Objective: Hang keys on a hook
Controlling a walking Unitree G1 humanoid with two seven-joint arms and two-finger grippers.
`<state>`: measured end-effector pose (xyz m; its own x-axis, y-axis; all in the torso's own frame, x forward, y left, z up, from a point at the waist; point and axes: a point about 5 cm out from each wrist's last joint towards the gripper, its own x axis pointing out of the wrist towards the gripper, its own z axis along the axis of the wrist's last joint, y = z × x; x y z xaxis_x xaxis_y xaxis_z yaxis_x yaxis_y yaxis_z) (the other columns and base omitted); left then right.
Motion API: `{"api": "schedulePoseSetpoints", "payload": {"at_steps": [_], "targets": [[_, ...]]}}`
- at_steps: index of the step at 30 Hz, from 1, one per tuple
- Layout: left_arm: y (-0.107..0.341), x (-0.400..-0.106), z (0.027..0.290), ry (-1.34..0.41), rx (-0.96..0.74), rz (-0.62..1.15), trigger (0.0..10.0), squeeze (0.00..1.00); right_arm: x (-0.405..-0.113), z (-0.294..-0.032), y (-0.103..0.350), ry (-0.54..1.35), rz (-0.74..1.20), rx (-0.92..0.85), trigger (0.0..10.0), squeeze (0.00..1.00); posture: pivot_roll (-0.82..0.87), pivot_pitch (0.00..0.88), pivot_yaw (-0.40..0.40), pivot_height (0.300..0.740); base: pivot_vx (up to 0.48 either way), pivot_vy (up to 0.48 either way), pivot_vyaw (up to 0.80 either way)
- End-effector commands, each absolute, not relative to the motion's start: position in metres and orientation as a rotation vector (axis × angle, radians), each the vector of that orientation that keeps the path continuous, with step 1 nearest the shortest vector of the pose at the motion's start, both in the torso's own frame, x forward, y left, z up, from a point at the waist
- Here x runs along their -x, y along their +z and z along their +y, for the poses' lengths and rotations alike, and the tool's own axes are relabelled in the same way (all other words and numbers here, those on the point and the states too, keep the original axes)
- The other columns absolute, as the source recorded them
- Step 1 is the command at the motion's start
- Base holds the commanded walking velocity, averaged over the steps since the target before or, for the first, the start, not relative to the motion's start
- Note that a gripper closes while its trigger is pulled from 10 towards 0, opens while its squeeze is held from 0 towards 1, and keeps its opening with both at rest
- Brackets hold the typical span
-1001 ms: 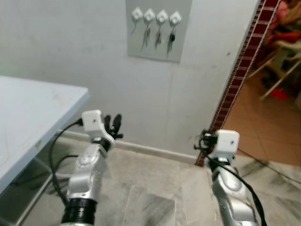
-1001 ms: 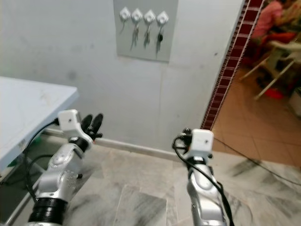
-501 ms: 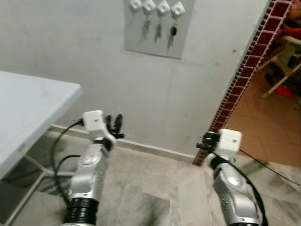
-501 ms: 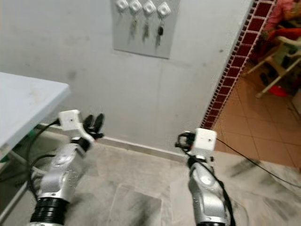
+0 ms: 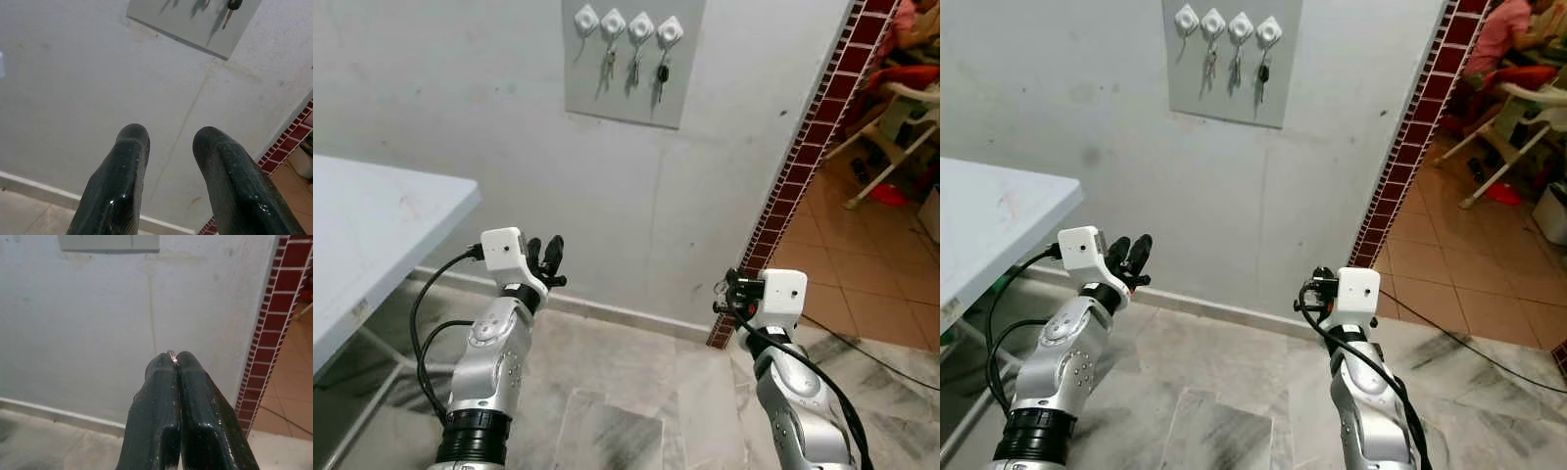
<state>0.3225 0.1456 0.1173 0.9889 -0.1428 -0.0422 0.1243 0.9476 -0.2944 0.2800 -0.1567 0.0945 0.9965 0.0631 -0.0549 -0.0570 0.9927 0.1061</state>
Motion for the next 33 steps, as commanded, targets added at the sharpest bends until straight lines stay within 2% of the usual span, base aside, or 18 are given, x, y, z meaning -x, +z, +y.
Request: {"api": "schedulePoseSetpoints", "payload": {"at_steps": [1,33], "targets": [[0.1235,-0.3256,0.1455,-0.139,0.293,0.049,10.0,0.00,-0.2813,-0.1592,0.1001,0.059,0.030,-0.095,10.0,0.00,0.13,0.000,-0.050,0.740,0.371,0.000,0.00],[0.1248,-0.3271,0.1498,-0.123,0.297,0.043,10.0,0.00,-0.2824,-0.1574,0.1006,0.073,0.020,-0.098,10.0,0.00,0.14,0.000,-0.046,0.740,0.403,0.000,0.00]]}}
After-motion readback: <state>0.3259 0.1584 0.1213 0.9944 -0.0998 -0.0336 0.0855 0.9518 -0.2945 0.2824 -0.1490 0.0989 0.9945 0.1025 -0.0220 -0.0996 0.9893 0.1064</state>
